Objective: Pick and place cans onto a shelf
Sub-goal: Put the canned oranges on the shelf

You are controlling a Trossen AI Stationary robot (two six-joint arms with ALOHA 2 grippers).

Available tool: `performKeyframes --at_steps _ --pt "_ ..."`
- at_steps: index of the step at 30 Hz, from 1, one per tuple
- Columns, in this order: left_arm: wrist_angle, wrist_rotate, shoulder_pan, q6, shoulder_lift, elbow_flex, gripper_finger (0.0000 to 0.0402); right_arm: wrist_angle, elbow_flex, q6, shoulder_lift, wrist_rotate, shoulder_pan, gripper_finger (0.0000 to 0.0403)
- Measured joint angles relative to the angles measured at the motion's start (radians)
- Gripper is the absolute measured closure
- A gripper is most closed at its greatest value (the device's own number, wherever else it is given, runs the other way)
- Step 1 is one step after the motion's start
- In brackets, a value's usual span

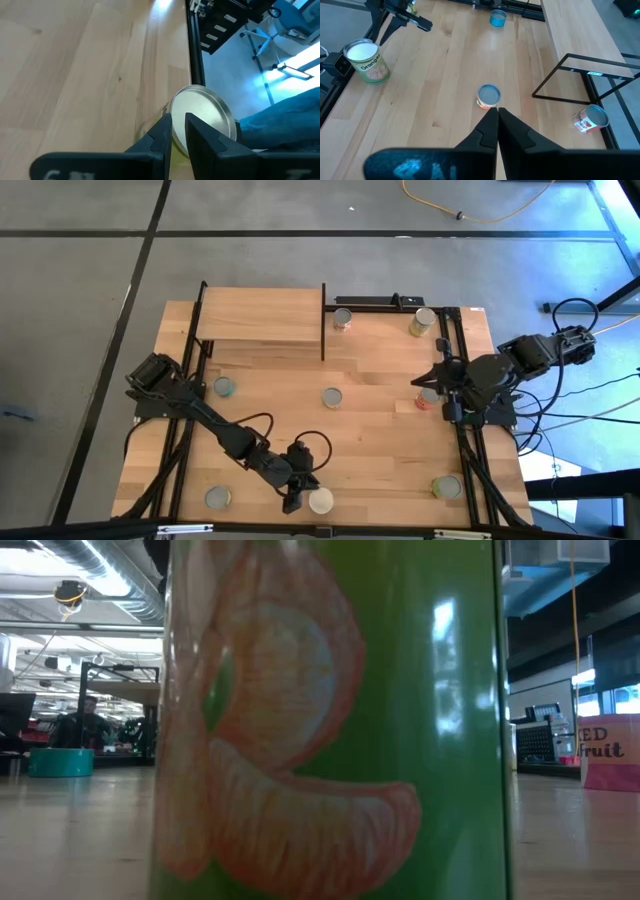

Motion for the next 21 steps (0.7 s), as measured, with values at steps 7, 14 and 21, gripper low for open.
performKeyframes --at_steps 7,14,21 --pt "-0.026 0.02 0.0 -0.058 0.0 0.001 0.0356 0.001 0.0 0.0 0.006 0.0 0.0 0.039" --pt "-0.031 0.053 0.0 -0.078 0.0 0.001 0.0356 0.002 0.0 0.0 0.007 0.0 0.0 0.039" --pt "-0.032 0.05 0.0 -0.081 0.002 0.001 0.0356 0.002 0.0 0.0 0.007 0.0 0.0 0.039"
